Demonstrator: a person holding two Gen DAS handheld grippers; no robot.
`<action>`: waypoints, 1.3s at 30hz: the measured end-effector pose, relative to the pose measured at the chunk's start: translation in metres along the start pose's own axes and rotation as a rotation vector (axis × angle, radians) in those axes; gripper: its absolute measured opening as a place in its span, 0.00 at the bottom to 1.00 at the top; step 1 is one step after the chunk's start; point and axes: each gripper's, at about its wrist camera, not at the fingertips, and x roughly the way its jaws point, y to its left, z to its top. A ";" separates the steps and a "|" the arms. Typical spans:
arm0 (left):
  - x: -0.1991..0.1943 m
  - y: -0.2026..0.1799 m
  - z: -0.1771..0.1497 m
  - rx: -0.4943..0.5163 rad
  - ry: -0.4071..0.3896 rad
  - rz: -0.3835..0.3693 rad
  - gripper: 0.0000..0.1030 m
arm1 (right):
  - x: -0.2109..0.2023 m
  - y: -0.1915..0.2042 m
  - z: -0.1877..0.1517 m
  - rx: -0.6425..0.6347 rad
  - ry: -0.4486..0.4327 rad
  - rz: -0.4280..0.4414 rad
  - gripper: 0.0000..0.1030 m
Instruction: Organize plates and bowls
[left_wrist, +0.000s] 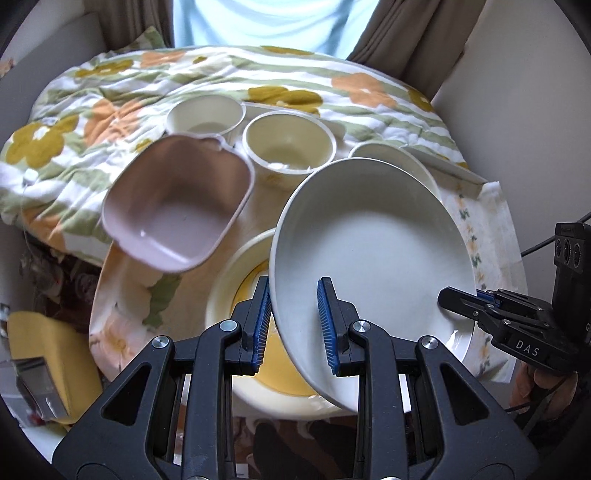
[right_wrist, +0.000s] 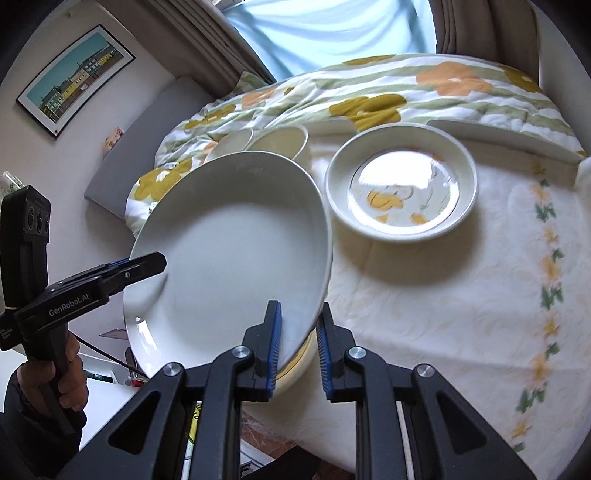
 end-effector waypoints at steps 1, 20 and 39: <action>0.002 0.006 -0.005 -0.002 0.012 -0.002 0.22 | 0.005 0.003 -0.004 0.005 0.007 -0.004 0.17; 0.065 0.021 -0.041 0.066 0.123 -0.008 0.22 | 0.040 0.015 -0.028 0.008 0.040 -0.155 0.17; 0.085 0.005 -0.039 0.183 0.138 0.132 0.22 | 0.047 0.017 -0.024 -0.020 0.056 -0.198 0.17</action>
